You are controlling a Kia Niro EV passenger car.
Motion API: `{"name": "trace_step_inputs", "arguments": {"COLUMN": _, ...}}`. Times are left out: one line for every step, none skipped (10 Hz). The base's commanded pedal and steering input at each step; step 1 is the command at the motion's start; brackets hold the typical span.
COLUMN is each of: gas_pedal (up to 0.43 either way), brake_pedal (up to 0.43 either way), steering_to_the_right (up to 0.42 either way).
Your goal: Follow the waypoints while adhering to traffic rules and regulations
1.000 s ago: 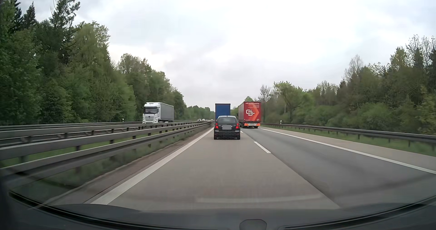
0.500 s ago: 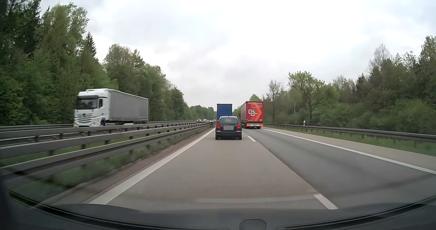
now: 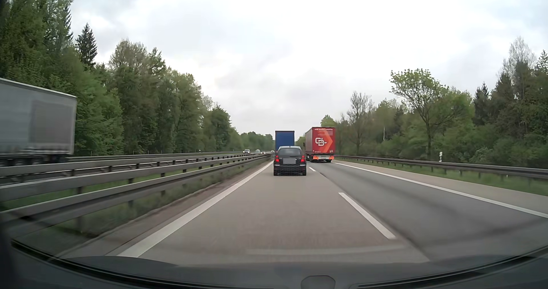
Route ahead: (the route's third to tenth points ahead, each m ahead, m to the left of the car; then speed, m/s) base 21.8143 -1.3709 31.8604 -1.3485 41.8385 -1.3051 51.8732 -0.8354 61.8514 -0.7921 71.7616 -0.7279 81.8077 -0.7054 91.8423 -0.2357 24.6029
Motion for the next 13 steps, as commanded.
{"name": "trace_step_inputs", "arguments": {"gas_pedal": 0.098, "brake_pedal": 0.000, "steering_to_the_right": -0.005}}
{"name": "trace_step_inputs", "arguments": {"gas_pedal": 0.098, "brake_pedal": 0.000, "steering_to_the_right": -0.005}}
{"name": "trace_step_inputs", "arguments": {"gas_pedal": 0.098, "brake_pedal": 0.000, "steering_to_the_right": -0.005}}
{"name": "trace_step_inputs", "arguments": {"gas_pedal": 0.098, "brake_pedal": 0.000, "steering_to_the_right": -0.005}}
{"name": "trace_step_inputs", "arguments": {"gas_pedal": 0.098, "brake_pedal": 0.000, "steering_to_the_right": -0.005}}
{"name": "trace_step_inputs", "arguments": {"gas_pedal": 0.098, "brake_pedal": 0.000, "steering_to_the_right": -0.005}}
{"name": "trace_step_inputs", "arguments": {"gas_pedal": 0.118, "brake_pedal": 0.000, "steering_to_the_right": -0.004}}
{"name": "trace_step_inputs", "arguments": {"gas_pedal": 0.130, "brake_pedal": 0.000, "steering_to_the_right": -0.003}}
{"name": "trace_step_inputs", "arguments": {"gas_pedal": 0.138, "brake_pedal": 0.000, "steering_to_the_right": -0.002}}
{"name": "trace_step_inputs", "arguments": {"gas_pedal": 0.138, "brake_pedal": 0.000, "steering_to_the_right": -0.002}}
{"name": "trace_step_inputs", "arguments": {"gas_pedal": 0.138, "brake_pedal": 0.000, "steering_to_the_right": -0.002}}
{"name": "trace_step_inputs", "arguments": {"gas_pedal": 0.138, "brake_pedal": 0.000, "steering_to_the_right": -0.002}}
{"name": "trace_step_inputs", "arguments": {"gas_pedal": 0.138, "brake_pedal": 0.000, "steering_to_the_right": -0.002}}
